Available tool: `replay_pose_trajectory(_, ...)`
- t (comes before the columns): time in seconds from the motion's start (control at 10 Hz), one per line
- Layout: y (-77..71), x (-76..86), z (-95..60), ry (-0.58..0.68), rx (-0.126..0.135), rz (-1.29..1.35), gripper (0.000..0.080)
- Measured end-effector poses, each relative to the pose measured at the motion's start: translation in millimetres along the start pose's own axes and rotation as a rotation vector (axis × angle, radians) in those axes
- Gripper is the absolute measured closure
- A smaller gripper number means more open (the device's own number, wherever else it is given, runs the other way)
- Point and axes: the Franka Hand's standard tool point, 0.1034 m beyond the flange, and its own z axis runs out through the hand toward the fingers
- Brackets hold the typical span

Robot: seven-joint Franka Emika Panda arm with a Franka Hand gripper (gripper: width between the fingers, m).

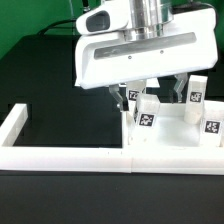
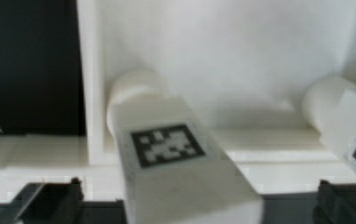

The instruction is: Assemble square table

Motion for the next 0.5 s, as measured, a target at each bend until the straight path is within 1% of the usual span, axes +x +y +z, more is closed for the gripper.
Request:
replay_pose_trajectory(0.1,8.7,-2.7,-1.7,-0.011,-0.004,-0.003,0.0151)
replay_pose_trajectory(0.2,8.4,-2.3,-1.3,-0.008,-0.003,0.012,0.0151)
replay_pose_trajectory(0.4,8.3,-2.8,-0.3,-0.009,-0.003,0.021,0.0415)
replay_pose_trajectory(0.5,9.6,-2.4,-0.6,-0.006,-0.005,0.088,0.0495)
